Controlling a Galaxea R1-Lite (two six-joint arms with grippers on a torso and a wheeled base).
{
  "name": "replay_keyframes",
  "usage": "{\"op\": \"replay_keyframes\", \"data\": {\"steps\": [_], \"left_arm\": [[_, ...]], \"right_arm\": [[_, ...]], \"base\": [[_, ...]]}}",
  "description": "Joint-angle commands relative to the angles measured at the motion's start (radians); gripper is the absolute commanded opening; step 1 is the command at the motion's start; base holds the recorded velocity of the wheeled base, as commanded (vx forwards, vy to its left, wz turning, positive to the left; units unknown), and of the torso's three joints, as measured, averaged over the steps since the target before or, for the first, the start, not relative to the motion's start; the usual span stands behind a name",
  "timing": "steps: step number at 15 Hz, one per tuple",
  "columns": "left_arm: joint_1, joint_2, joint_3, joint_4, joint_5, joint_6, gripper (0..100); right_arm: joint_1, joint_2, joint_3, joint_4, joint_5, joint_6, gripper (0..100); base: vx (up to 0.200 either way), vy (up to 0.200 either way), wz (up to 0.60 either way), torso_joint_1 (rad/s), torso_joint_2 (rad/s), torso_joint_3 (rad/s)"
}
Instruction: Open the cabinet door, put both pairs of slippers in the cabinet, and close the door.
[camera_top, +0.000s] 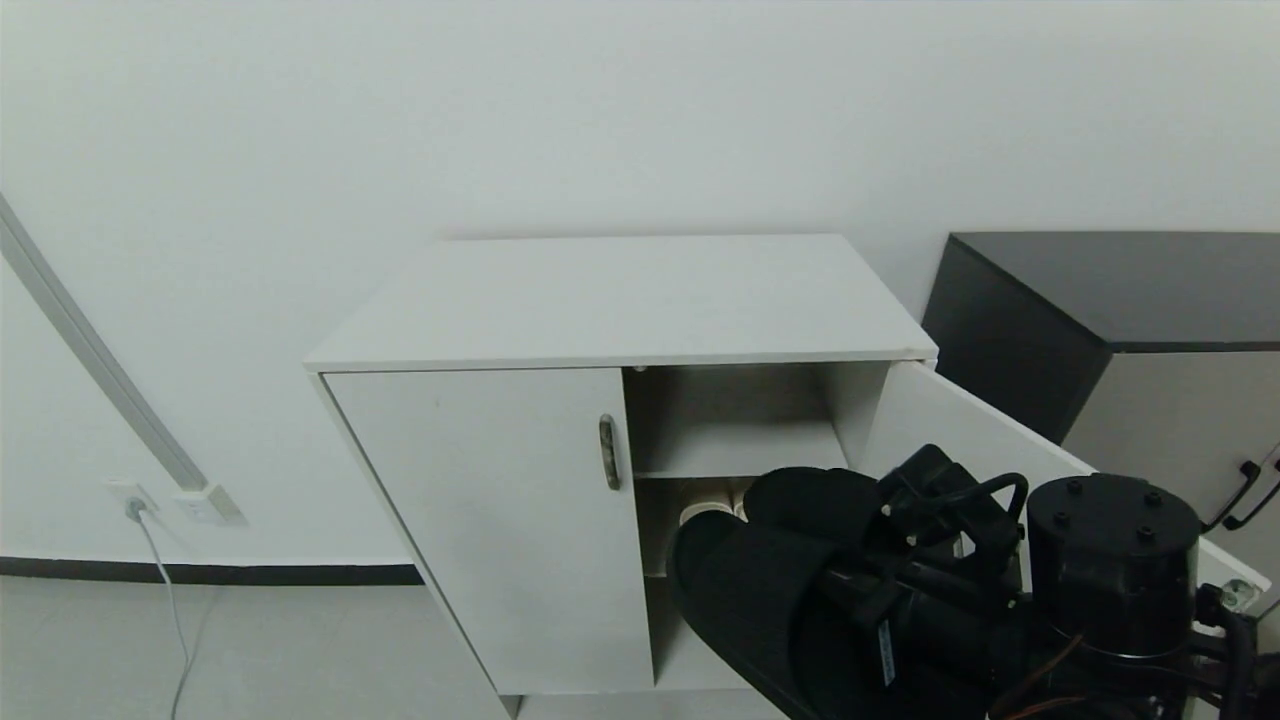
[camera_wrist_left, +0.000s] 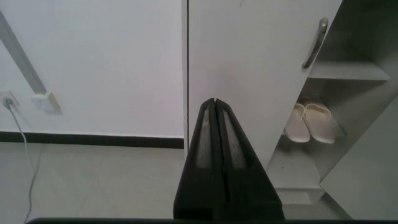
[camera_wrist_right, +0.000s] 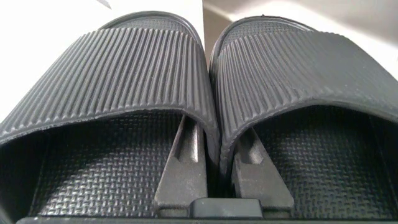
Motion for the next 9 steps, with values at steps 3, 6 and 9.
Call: {"op": "replay_keyframes", "data": {"steps": [3, 6, 9], "left_arm": [[0.0, 0.001, 0.0, 0.0, 0.0, -0.001, 0], [0.0, 0.001, 0.0, 0.0, 0.0, -0.001, 0], [0.0, 0.001, 0.0, 0.0, 0.0, -0.001, 0]], "right_arm": [[0.003, 0.002, 0.004, -0.001, 0.0, 0.0, 0], [0.005, 0.0, 0.006, -0.001, 0.0, 0.0, 0], [0.008, 0.002, 0.012, -0.001, 0.0, 0.0, 0]], "base": [[0.0, 0.0, 0.0, -0.185, 0.5, 0.323], [0.0, 0.0, 0.0, -0.159, 0.49, 0.328], [0.0, 0.0, 0.0, -0.136, 0.47, 0.334]]}}
